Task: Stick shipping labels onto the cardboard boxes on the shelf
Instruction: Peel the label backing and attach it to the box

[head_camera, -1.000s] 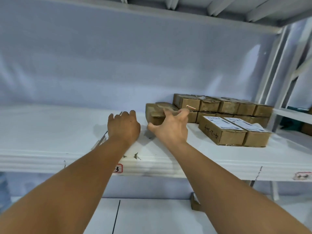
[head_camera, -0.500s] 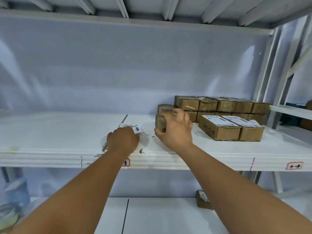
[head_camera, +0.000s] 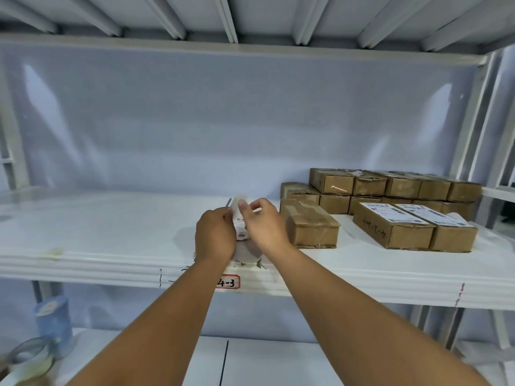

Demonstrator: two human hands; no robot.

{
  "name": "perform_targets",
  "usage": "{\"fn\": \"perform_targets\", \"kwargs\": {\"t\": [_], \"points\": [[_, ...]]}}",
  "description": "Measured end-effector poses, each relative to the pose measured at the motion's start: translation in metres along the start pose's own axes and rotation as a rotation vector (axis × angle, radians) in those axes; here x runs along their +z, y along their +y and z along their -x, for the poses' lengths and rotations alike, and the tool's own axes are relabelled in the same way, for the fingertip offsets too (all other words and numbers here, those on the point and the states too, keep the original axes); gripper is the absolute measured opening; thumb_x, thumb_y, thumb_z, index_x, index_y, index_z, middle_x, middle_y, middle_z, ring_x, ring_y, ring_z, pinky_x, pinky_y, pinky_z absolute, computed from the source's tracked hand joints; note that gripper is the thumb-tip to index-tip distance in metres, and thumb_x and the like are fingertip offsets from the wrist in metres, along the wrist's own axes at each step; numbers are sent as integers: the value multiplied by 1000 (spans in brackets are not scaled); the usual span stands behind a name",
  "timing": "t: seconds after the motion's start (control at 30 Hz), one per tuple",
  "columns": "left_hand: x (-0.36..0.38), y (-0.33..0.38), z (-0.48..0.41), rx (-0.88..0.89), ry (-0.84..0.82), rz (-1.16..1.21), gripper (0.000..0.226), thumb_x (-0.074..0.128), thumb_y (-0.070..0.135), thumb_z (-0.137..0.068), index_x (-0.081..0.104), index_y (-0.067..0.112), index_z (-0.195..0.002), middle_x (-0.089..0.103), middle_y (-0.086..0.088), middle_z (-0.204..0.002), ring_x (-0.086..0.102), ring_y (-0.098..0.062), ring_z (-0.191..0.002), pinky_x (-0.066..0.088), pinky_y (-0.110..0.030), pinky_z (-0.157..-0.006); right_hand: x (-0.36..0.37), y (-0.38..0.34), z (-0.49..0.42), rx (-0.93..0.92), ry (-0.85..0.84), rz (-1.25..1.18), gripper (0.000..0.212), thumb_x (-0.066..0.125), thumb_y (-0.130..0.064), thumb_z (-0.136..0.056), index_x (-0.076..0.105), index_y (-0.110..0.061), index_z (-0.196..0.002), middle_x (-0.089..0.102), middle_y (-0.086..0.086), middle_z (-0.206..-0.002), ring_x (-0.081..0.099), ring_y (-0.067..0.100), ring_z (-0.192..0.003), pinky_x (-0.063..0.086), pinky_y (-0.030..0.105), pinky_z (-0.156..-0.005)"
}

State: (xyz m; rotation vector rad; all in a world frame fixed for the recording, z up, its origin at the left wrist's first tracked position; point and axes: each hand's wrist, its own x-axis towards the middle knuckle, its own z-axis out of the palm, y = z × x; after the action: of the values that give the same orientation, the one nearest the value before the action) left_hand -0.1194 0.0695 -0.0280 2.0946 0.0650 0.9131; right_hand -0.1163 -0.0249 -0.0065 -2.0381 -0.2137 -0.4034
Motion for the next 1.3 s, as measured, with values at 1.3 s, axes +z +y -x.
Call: {"fn": "perform_targets", "kwargs": {"t": [1.3], "points": [[-27,-1,-1,-276,-310,788,8,61,12,-90,69,12,-91,71,-5,-86,65,-10,-62,51,-17,-58,-5,14,-7,239,65,-821,13,34,-18,-104,46,-14,-103,66,7,-80,65,12,-49,52,24,-47]]}}
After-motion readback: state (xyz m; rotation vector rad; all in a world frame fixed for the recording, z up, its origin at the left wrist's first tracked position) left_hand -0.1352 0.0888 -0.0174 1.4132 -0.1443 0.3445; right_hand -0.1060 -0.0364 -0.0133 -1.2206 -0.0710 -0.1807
